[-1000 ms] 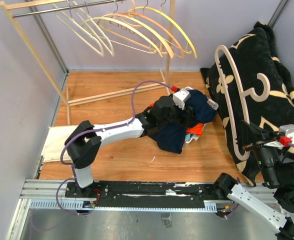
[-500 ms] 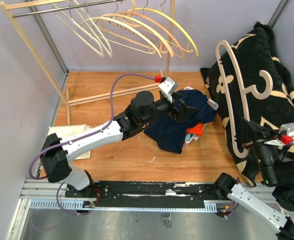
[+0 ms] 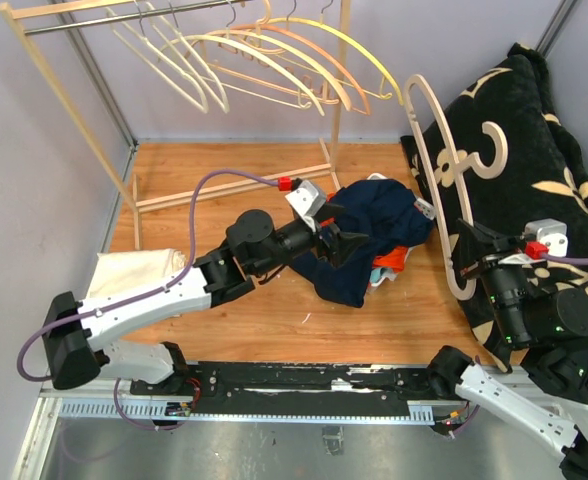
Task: Remove the t-shirt from the hanger
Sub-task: Place the T-shirt in the bin, then place the hanger on the clothesline.
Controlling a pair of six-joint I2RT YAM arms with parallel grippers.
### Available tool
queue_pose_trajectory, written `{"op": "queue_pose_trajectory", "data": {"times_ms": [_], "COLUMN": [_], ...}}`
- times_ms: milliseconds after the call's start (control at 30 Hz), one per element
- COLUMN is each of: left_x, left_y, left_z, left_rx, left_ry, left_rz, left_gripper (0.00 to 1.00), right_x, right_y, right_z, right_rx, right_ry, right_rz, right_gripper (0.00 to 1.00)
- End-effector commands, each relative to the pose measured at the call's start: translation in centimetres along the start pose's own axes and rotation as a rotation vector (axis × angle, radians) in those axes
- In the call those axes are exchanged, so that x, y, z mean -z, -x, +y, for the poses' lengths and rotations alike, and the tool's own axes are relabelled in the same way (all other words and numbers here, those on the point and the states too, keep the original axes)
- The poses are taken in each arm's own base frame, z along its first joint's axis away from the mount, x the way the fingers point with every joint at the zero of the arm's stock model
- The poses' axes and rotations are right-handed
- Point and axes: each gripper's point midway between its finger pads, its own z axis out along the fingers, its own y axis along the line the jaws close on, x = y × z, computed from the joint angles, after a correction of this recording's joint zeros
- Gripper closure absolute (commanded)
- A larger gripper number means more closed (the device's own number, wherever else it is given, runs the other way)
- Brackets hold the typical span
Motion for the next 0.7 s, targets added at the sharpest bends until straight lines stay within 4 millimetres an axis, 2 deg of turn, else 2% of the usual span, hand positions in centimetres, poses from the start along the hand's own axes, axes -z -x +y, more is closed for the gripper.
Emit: {"op": "queue_pose_trajectory", "data": {"times_ms": [0, 167, 300, 500, 667], "left_x": [2.0, 4.3, 6.2, 8.7, 10.6], "left_y": [2.3, 2.6, 3.0, 2.4, 2.1], "left_z": [0.5, 1.3, 2.4, 4.0, 4.9], "left_rx": [-0.006, 0.008, 0.017, 0.047, 0.072], "left_ry": [0.050, 0.087, 0.145, 0.228, 0.274], "left_rz": [-0.083, -0.116, -0.152, -0.176, -0.190], "left_gripper": [0.18, 0.21, 0.22, 0.23, 0.23], "right_x": [0.2, 0.4, 0.0, -1.3, -3.1], "right_y": [2.7, 3.0, 3.6, 4.2, 2.7], "right_z": [0.6, 0.8, 1.8, 5.4, 8.6], "right_rx": [-0.091, -0.097, -0.083, -0.070, -0.094], "right_ry": [0.045, 0.059, 0.103, 0.244, 0.324], "right_rz": [-0.116, -0.142, -0.152, -0.155, -0.108], "right_gripper": [0.99, 0.99, 0.99, 0.99, 0.99]}}
